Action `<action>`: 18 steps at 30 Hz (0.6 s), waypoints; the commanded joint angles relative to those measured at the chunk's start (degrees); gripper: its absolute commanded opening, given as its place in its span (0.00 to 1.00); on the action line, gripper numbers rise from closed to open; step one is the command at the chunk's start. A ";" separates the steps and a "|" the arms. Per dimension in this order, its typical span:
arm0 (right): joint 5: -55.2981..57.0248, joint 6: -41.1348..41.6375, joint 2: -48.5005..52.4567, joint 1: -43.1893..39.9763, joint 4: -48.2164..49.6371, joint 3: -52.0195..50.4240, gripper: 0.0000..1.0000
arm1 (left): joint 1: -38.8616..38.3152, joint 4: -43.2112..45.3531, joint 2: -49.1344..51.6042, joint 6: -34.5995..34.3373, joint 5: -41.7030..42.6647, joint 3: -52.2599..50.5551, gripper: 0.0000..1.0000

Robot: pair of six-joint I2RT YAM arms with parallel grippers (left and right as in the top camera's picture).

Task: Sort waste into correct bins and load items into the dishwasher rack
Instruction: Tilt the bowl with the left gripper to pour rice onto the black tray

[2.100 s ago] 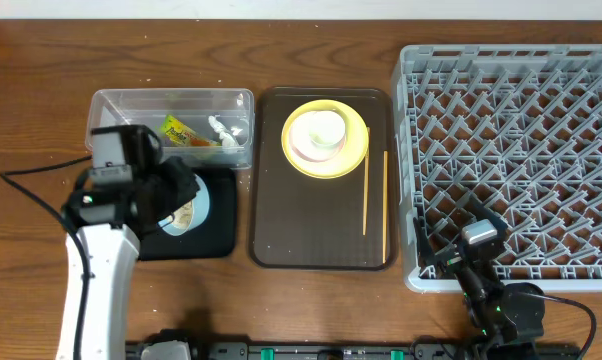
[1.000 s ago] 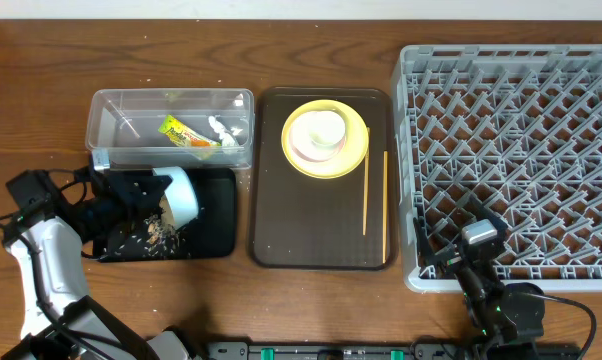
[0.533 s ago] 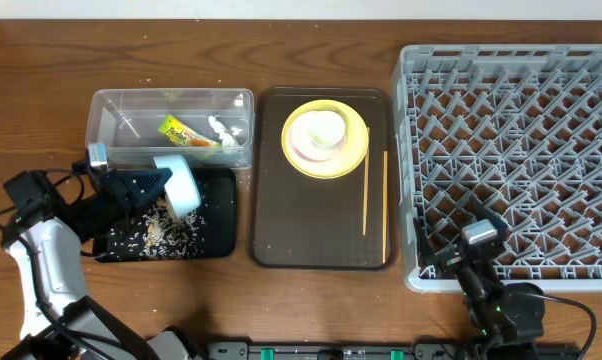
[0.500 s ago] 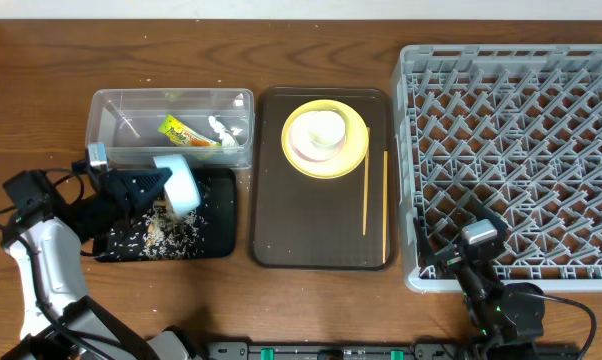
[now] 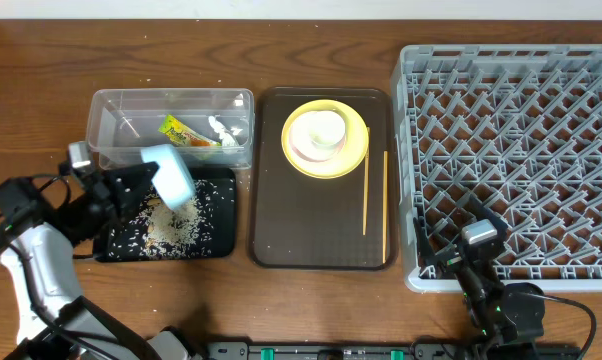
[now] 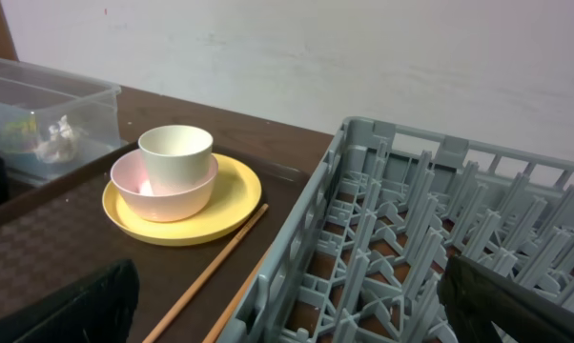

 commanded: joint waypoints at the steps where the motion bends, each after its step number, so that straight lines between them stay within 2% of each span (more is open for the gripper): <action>1: -0.09 0.07 -0.20 -0.04 -0.20 -0.09 0.99 | 2.99 -0.90 0.15 0.59 3.23 -0.20 0.06; 6: -0.07 0.07 -0.17 -0.04 -0.20 -0.09 0.99 | 5.40 -2.97 0.15 0.59 3.26 -0.20 0.06; 18: -0.09 0.07 -0.17 -0.04 -0.20 -0.09 0.99 | 5.42 -4.87 0.15 0.63 3.23 -0.20 0.06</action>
